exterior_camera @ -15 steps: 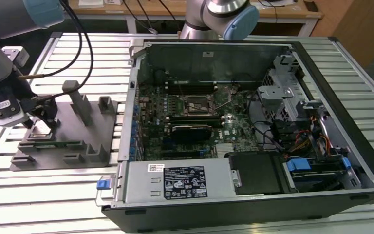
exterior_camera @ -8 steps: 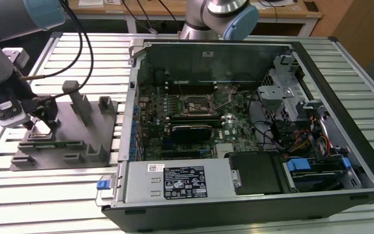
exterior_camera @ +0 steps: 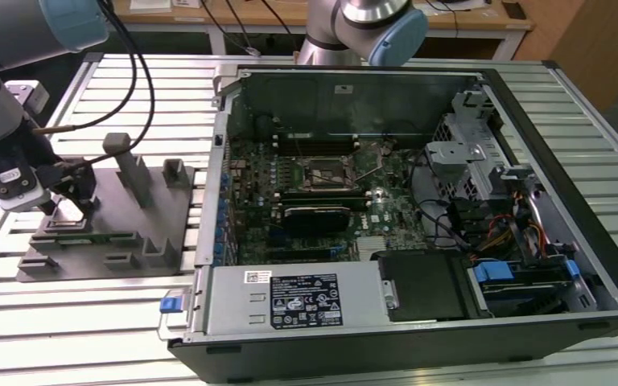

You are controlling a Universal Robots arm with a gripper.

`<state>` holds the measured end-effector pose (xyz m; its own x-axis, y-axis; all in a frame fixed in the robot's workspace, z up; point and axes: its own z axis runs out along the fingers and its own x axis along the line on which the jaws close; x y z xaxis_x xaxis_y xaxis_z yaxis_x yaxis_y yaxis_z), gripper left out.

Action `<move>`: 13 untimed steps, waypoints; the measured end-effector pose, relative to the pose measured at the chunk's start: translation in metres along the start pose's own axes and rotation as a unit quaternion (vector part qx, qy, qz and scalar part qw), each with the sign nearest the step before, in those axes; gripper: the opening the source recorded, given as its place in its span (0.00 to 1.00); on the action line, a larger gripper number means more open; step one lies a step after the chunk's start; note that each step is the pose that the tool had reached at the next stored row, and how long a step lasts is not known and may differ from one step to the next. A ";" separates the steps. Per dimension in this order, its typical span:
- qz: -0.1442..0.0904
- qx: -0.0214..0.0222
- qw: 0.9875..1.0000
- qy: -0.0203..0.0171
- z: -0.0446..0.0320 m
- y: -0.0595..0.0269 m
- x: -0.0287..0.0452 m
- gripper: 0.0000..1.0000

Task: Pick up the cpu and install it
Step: 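Pick up the cpu and move it towards the insertion slot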

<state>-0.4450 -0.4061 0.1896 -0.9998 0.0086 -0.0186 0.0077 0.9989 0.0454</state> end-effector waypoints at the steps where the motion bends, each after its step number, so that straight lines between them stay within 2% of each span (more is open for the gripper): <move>1: 0.000 0.000 1.000 0.000 0.0001 0.0000 -0.0001 0.59; 13: 0.001 0.003 1.000 0.000 0.0027 -0.0001 -0.0004 0.59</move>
<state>-0.4446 -0.4061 0.1869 -0.9998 0.0103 -0.0187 0.0095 0.9992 0.0389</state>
